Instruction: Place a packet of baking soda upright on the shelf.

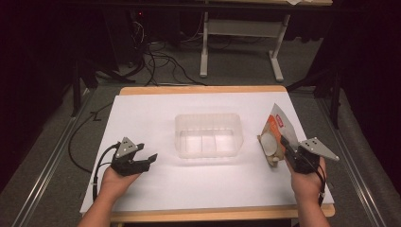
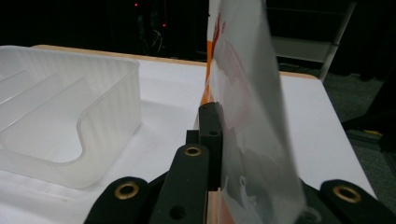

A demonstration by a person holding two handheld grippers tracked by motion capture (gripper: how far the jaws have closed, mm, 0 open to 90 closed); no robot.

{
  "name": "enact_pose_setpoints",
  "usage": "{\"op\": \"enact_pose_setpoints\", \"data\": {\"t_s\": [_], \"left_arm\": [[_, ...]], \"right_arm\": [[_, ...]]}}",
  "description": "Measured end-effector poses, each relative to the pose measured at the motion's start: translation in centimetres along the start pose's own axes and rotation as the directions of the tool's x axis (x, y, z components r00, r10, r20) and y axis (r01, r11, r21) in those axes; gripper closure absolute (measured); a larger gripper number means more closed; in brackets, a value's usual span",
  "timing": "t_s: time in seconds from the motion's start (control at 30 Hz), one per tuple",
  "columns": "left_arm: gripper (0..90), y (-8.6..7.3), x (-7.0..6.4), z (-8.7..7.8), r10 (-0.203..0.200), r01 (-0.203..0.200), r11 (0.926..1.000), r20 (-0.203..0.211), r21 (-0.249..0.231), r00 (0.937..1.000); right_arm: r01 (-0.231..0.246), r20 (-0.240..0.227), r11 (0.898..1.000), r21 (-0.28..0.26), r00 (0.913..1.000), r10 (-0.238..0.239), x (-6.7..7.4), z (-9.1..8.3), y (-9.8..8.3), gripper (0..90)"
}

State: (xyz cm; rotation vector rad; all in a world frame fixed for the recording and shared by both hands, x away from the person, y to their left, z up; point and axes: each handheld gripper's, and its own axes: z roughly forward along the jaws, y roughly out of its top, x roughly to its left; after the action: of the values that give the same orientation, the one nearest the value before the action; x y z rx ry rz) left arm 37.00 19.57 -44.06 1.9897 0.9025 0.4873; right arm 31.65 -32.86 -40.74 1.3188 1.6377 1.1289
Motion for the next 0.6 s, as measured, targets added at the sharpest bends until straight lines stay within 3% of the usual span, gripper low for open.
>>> {"op": "enact_pose_setpoints", "data": {"t_s": [0.6], "left_arm": [[32.7, 0.1, 0.1, -0.1, -0.006, 0.005, 0.9998, -0.005, -0.02, 1.0]], "right_arm": [[-0.013, 0.013, 0.997, -0.073, 0.9998, 0.014, 0.1, -1.9, 1.2, 90.0]]}}
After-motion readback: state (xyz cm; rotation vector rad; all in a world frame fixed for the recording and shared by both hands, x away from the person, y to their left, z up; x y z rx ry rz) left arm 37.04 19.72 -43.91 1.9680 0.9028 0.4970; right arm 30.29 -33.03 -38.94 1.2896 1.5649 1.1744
